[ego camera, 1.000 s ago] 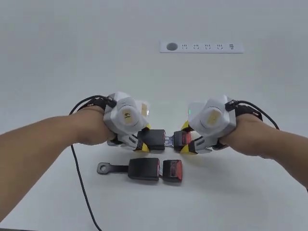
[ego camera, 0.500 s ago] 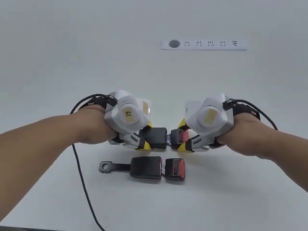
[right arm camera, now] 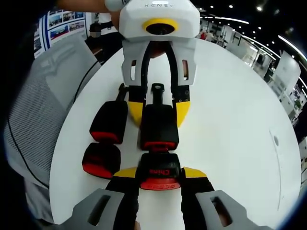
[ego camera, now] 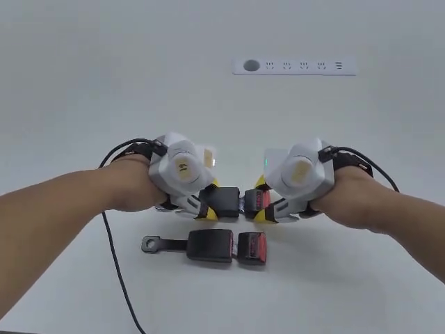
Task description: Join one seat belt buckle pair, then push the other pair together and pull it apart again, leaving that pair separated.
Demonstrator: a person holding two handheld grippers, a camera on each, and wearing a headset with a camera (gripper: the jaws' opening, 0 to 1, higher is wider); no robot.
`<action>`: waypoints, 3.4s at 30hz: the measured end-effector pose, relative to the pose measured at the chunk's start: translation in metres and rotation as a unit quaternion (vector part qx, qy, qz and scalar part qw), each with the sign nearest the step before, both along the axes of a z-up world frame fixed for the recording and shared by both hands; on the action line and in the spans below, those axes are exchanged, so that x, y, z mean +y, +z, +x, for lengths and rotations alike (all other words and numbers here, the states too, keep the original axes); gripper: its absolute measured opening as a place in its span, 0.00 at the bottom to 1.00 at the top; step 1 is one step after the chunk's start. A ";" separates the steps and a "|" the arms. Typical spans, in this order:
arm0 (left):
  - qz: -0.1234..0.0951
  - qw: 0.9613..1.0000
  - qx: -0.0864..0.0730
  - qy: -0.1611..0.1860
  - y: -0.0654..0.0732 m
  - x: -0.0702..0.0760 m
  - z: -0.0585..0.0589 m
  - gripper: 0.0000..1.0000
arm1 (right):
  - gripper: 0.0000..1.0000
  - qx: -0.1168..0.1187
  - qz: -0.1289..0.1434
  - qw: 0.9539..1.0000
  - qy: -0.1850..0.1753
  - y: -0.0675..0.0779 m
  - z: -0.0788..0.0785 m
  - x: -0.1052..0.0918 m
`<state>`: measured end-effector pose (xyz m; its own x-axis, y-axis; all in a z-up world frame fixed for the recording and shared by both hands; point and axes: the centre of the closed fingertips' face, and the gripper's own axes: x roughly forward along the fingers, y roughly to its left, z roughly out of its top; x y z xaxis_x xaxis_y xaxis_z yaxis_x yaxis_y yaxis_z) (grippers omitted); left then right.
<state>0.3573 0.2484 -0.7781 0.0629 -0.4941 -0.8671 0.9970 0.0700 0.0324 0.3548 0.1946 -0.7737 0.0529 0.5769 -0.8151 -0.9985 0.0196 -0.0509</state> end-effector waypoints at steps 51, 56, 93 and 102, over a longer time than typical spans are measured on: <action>-0.004 1.000 0.004 0.011 0.002 -0.001 -0.001 0.33 | 0.32 -0.001 -0.039 0.998 -0.045 -0.004 -0.002 -0.119; -0.002 1.000 0.005 0.011 0.001 -0.001 -0.001 0.34 | 0.32 0.004 -0.044 0.998 -0.047 -0.005 -0.001 -0.131; -0.050 0.995 -0.034 0.084 0.050 0.010 -0.012 0.48 | 0.49 -0.008 0.012 0.988 -0.154 0.037 -0.019 -0.114; -0.077 0.985 -0.039 0.149 0.065 0.042 -0.047 0.59 | 0.58 -0.003 0.052 0.973 -0.223 0.047 -0.055 -0.119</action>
<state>0.3100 0.2901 -0.7135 0.2893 -0.5688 -0.7699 0.9260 0.3702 0.0745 0.2998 0.0757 -0.7269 0.3211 0.5747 -0.7528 -0.8890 0.4569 -0.0304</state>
